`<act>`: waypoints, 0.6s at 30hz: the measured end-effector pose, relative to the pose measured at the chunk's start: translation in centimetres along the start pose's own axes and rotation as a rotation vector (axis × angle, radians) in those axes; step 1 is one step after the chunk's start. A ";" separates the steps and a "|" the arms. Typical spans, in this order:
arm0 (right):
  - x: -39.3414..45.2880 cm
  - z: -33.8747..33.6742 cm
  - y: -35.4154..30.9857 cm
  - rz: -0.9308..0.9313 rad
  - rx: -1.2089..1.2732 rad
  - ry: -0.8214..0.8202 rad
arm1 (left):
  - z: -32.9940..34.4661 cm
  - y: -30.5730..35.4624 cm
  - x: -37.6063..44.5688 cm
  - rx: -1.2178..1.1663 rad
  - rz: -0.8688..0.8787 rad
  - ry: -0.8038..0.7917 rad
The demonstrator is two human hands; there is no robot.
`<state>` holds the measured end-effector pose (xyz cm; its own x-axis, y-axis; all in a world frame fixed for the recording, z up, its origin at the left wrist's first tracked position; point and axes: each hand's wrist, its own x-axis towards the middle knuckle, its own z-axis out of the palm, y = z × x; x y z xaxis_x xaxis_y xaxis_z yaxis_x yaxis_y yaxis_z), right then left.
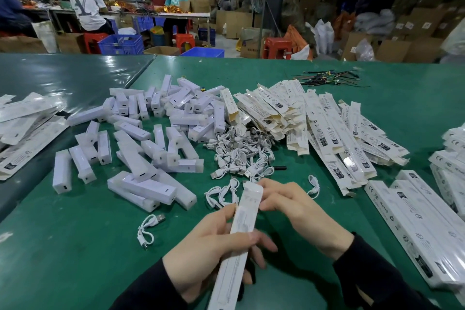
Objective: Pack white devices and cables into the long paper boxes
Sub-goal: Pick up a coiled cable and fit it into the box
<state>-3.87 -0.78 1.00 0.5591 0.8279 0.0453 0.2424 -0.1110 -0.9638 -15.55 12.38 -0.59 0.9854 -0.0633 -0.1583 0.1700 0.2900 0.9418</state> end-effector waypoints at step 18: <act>0.1 -0.3 1.1 -0.009 0.066 -0.117 | 0.2 -0.2 0.1 -0.073 0.014 -0.028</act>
<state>-3.30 -1.00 0.08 0.4598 0.8876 0.0271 0.1920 -0.0696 -0.9789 -15.49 12.14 -0.79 0.9871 -0.0852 -0.1357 0.1575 0.3602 0.9195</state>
